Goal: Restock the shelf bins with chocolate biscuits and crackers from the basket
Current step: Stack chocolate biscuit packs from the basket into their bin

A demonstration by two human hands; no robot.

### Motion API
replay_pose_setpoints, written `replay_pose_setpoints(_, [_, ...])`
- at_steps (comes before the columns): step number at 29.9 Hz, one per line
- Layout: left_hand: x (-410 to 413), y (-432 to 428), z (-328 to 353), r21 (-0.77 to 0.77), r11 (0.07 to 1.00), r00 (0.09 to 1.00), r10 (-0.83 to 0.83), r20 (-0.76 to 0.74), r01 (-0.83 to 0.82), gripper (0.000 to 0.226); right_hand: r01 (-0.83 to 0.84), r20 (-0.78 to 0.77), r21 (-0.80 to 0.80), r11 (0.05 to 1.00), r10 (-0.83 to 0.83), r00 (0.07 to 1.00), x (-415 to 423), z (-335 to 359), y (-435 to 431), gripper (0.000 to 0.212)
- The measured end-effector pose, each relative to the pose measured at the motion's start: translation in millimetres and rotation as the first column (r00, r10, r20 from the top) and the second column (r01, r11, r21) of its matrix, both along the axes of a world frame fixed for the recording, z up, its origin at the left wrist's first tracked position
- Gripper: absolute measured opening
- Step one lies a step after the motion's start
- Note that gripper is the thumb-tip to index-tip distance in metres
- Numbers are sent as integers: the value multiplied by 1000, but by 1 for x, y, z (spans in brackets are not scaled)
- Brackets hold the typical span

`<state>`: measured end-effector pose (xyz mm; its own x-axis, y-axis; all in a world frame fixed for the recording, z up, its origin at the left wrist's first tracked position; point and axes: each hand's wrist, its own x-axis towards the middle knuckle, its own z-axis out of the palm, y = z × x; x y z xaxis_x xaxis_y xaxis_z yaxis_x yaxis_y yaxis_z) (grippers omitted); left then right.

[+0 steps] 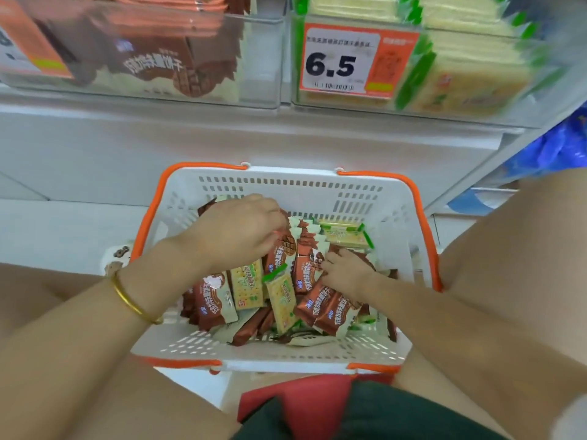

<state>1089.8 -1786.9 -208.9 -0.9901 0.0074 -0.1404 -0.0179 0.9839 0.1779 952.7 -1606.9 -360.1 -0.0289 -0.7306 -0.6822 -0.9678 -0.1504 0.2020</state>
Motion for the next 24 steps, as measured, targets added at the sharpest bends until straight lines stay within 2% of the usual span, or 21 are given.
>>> replay_pose_setpoints(2, [-1, -1, 1, -5, 1000, 1000, 3, 19, -3, 35, 10, 2, 78, 997, -10, 1000, -4, -1, 1, 41])
replay_pose_setpoints(4, [-2, -2, 2, -13, 1000, 999, 12, 31, -11, 33, 92, 85, 161, 983, -106, 991, -10, 8, -7, 17])
replay_pose_setpoints(5, [-3, -3, 2, -3, 1000, 999, 24, 36, -24, 33, 160, 143, 191, 969, -188, 972, -14, 19, -14, 13])
replay_pose_setpoints(6, [-4, -4, 2, 7, 999, 998, 43, 46, -43, 33, 237, 203, 195, 952, -276, 939, -20, 31, -23, 20])
replay_pose_setpoints(9, [-7, -8, 7, 74, 988, 983, 122, 135, -132, 37, 423, 431, 106, 900, -425, 796, -34, 84, -51, 29])
replay_pose_setpoints(12, [-7, -19, 17, 180, 956, 962, 195, 190, -230, 43, 552, 661, -50, 832, -387, 643, -35, 140, -71, 27])
replay_pose_setpoints(14, [-5, -30, 30, 227, 934, 952, 235, 195, -277, 37, 613, 782, -114, 781, -310, 541, -27, 174, -82, 25])
replay_pose_setpoints(15, [-4, -36, 39, 255, 923, 953, 250, 171, -288, 29, 634, 815, -156, 757, -264, 515, -21, 189, -88, 23])
replay_pose_setpoints(17, [1, -53, 63, 361, 874, 944, 322, 67, -324, 18, 663, 824, -264, 700, -194, 533, -11, 214, -100, 20])
replay_pose_setpoints(19, [7, -74, 92, 482, 806, 893, 439, -96, -344, 25, 692, 811, -363, 624, -153, 564, 0, 244, -114, 24])
replay_pose_setpoints(22, [16, -107, 132, 625, 726, 730, 588, -348, -287, 37, 713, 810, -467, 524, -71, 583, 12, 298, -143, 28])
replay_pose_setpoints(24, [17, -129, 150, 656, 709, 562, 663, -495, -258, 40, 726, 803, -529, 439, -18, 596, 13, 332, -168, 25])
